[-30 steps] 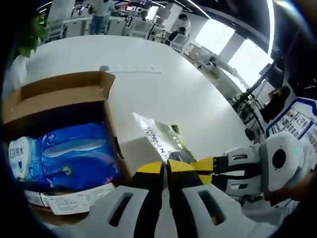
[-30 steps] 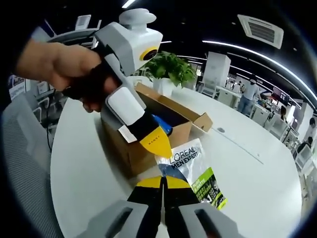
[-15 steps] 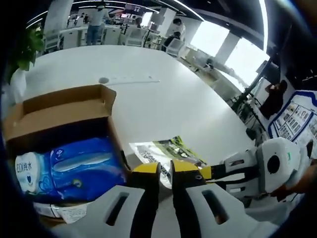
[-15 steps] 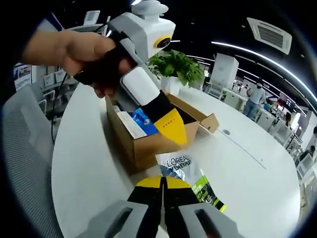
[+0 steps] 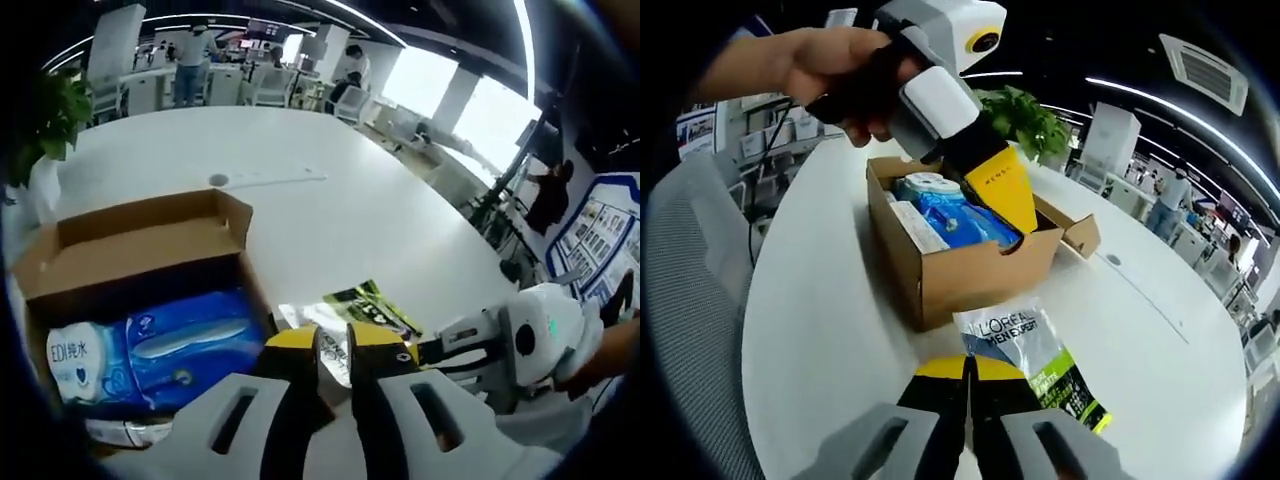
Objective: Operate the shoe box by opening the lid, removing the specified soft item, and placing it in the target area until the item is outside and the box remains undamaged.
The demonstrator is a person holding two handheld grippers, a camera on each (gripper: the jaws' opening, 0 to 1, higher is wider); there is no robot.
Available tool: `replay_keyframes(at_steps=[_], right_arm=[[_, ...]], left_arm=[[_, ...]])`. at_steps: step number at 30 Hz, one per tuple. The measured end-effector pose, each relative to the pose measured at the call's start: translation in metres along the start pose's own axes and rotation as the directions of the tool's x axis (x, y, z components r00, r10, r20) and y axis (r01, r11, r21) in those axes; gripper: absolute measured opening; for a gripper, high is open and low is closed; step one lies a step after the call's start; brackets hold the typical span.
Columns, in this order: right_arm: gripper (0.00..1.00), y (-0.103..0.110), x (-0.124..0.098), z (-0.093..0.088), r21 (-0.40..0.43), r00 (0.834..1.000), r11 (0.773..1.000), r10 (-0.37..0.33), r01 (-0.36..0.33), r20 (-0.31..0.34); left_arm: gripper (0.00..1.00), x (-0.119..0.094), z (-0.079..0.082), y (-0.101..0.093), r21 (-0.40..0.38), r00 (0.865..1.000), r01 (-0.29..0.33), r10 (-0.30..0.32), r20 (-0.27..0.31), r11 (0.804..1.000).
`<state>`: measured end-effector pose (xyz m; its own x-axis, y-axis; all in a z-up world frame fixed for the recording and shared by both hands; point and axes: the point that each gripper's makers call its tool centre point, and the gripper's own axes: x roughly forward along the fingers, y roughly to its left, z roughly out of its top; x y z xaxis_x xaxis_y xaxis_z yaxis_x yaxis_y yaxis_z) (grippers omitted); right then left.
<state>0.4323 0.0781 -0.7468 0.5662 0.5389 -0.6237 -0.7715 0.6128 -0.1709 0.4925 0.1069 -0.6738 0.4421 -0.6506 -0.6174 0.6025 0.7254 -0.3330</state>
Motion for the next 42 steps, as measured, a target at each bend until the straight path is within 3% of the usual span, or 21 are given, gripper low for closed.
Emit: replay_keyframes(at_steps=[13,27,34,42], right_arm=[[0.0,0.006,0.013,-0.025,-0.025,0.996,0.999,0.045,-0.047,-0.082],[0.0,0.008,0.016,-0.041,0.063,0.991,0.997,0.048,-0.04,-0.125],[0.0,0.008,0.015,-0.044,0.091,0.989,0.996,0.035,-0.022,-0.14],[0.09,0.003,0.008,-0.041,0.131,0.992,0.991,0.015,0.002,-0.125]], left_arm=[[0.12,-0.014,-0.001,0.008,0.007,1.0,0.002,-0.002,0.026,1.0],[0.15,-0.037,0.002,0.02,0.037,0.997,-0.01,0.007,0.078,0.999],[0.17,-0.048,0.001,0.024,0.052,0.995,-0.015,0.01,0.096,0.999],[0.2,-0.059,0.003,0.029,0.062,0.993,-0.025,0.018,0.115,0.998]])
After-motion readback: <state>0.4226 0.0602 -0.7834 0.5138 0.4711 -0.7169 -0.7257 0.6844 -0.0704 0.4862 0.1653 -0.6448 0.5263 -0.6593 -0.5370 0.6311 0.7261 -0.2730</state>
